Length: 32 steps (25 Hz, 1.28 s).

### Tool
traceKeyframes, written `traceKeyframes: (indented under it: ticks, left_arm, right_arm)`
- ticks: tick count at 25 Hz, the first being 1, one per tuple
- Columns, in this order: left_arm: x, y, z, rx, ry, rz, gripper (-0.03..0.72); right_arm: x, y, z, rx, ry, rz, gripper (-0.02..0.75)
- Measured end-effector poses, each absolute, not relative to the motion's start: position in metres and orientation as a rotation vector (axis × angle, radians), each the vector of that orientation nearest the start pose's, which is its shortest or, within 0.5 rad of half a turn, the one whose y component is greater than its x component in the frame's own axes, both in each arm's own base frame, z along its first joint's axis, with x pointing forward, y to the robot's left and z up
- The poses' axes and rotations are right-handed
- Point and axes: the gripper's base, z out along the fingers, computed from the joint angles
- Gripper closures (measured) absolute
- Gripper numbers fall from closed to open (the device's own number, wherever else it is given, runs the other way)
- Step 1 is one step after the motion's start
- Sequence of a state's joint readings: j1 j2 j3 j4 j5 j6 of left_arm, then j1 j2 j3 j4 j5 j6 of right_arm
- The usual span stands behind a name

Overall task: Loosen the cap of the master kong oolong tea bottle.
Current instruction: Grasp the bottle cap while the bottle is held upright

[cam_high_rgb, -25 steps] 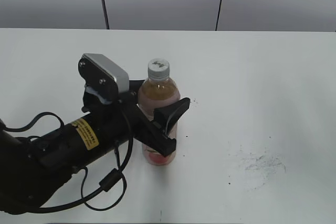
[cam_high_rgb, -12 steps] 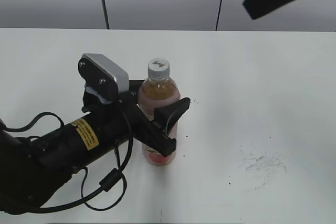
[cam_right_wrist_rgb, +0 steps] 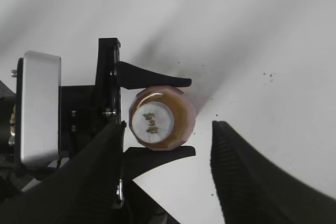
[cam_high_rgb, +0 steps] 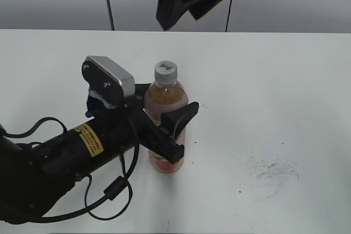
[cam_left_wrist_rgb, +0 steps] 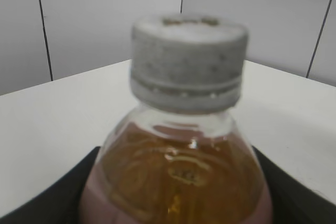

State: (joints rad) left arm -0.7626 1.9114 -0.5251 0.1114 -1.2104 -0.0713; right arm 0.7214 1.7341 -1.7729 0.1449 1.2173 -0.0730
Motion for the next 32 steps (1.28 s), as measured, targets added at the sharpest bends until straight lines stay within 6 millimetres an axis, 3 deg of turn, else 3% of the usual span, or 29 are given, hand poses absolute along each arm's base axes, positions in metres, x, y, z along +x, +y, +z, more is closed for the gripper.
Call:
traceKeyframes:
  ticks: [7,23,32]
  left_arm:
    - [0.217,-0.221,0.132,0.687,1.563,-0.685,0.241]
    - [0.217,-0.221,0.132,0.687,1.563,-0.685,0.241]
    - [0.217,-0.221,0.132,0.687,1.563,-0.685,0.241]
  right_arm:
    - [0.263,0.282,0.345,-0.956,2.615,0.392,0.328]
    - [0.273,0.292,0.316,-0.874,2.730,0.371,0.315]
    - [0.270,0.288,0.295,-0.812,2.829,0.333,0.311]
